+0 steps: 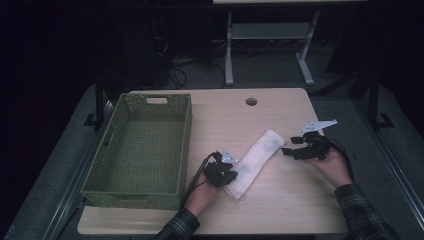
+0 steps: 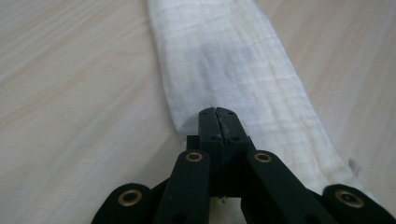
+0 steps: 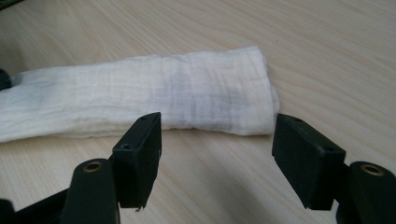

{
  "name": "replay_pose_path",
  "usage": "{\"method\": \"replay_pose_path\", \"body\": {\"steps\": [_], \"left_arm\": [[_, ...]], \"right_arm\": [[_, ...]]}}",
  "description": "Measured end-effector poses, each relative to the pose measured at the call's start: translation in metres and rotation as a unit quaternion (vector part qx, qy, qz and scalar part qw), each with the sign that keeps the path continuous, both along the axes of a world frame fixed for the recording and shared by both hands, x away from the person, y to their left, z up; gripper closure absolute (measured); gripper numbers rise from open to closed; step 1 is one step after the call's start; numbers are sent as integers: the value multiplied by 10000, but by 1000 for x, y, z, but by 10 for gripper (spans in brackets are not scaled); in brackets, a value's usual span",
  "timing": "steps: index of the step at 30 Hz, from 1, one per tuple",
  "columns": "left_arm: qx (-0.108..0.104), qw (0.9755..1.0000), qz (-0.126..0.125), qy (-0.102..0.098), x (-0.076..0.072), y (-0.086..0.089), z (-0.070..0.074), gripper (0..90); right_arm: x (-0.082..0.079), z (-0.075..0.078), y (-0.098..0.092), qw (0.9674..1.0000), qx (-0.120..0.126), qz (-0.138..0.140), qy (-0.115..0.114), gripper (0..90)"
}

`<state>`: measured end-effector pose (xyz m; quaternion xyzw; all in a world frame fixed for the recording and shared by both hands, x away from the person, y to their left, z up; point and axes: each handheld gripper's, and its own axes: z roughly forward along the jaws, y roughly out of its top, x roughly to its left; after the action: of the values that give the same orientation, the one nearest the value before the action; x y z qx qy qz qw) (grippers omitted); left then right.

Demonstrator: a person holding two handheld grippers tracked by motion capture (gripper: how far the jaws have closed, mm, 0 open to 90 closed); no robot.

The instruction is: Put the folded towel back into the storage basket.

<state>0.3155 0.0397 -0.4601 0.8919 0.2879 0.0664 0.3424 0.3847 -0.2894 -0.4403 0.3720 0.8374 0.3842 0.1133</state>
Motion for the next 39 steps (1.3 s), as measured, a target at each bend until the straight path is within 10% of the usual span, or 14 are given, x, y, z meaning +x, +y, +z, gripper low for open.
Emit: {"method": "replay_pose_path", "body": {"steps": [14,28,39], "left_arm": [[-128,9947,-1006,153,-33,-38,-1,892],[-330,9880,-1494,212,-51,-64,-3,870],[-418,9819,-1846,-47,-27,-56,13,465]], "right_arm": [[2,-3,2,10000,-80,39,-34,316],[2,-4,5,9998,-165,113,-63,315],[2,-4,6,9997,-171,146,-49,313]]}}
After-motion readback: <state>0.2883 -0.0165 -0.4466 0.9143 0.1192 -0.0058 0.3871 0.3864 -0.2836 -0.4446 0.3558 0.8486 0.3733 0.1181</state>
